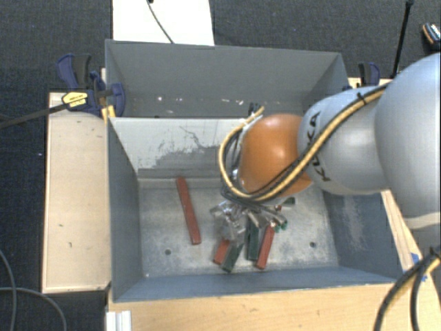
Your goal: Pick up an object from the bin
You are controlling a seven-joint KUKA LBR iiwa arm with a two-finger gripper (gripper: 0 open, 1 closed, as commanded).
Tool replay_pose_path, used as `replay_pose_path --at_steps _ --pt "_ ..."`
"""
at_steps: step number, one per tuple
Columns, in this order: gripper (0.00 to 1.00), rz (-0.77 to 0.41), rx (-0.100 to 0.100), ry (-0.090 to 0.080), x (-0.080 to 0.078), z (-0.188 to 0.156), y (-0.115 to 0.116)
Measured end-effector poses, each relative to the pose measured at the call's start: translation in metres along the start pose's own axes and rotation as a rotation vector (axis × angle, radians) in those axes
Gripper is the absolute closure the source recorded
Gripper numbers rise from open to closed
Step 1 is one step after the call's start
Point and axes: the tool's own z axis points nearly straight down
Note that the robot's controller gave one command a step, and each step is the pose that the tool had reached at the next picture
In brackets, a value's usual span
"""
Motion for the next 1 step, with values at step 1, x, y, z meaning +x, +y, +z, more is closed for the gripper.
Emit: replay_pose_path --at_steps 1 --pt "0.00 0.002 0.000 0.001 0.0005 0.0009 -0.0001"
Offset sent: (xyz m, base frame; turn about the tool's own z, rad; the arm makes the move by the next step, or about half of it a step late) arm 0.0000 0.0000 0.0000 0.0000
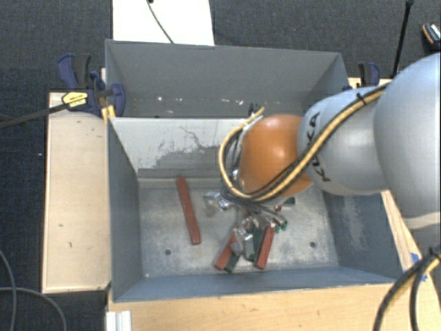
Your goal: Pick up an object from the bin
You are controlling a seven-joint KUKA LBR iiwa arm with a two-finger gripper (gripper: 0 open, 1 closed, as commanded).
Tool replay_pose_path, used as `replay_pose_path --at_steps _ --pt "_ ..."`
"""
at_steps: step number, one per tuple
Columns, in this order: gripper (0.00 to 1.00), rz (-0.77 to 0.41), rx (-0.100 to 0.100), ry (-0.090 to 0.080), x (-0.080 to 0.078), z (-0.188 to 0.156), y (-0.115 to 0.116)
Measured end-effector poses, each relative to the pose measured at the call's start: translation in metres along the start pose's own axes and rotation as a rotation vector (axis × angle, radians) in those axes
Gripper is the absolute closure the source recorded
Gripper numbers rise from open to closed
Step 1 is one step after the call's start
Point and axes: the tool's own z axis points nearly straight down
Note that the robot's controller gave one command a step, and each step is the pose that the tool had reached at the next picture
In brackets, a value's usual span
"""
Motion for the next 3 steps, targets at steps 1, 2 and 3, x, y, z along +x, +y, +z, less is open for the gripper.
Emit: replay_pose_path --at_steps 1,2,3 --pt "1.00 0.002 0.000 -0.001 0.000 -0.001 0.000" --pt "1.00 0.261 0.001 -0.004 -0.010 -0.019 0.034" --pt "0.00 0.261 0.001 -0.004 -0.010 -0.019 0.034"
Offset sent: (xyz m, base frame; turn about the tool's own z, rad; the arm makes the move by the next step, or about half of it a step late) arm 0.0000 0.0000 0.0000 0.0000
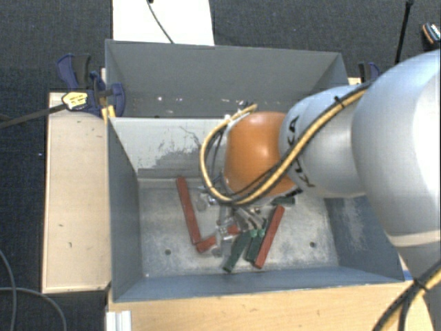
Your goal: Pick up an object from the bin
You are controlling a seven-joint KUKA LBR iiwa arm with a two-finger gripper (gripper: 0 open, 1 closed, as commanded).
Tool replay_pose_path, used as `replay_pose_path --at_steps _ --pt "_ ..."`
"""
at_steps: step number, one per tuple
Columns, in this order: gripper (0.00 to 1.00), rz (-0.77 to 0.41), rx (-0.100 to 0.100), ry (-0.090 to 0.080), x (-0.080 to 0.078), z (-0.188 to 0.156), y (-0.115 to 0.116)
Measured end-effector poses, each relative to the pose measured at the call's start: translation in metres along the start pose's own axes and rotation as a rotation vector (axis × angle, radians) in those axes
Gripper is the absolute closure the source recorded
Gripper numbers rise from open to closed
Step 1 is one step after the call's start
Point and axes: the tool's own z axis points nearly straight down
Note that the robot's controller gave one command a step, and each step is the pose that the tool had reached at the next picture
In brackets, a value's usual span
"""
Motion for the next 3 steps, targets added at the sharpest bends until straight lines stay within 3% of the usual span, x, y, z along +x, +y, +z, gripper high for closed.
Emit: replay_pose_path --at_steps 1,2,3 --pt "0.00 0.081 0.004 0.006 0.018 0.015 -0.084" --pt "1.00 0.073 0.001 0.006 0.018 0.015 -0.079" --pt "1.00 0.090 0.002 -0.006 0.010 -0.127 -0.089"
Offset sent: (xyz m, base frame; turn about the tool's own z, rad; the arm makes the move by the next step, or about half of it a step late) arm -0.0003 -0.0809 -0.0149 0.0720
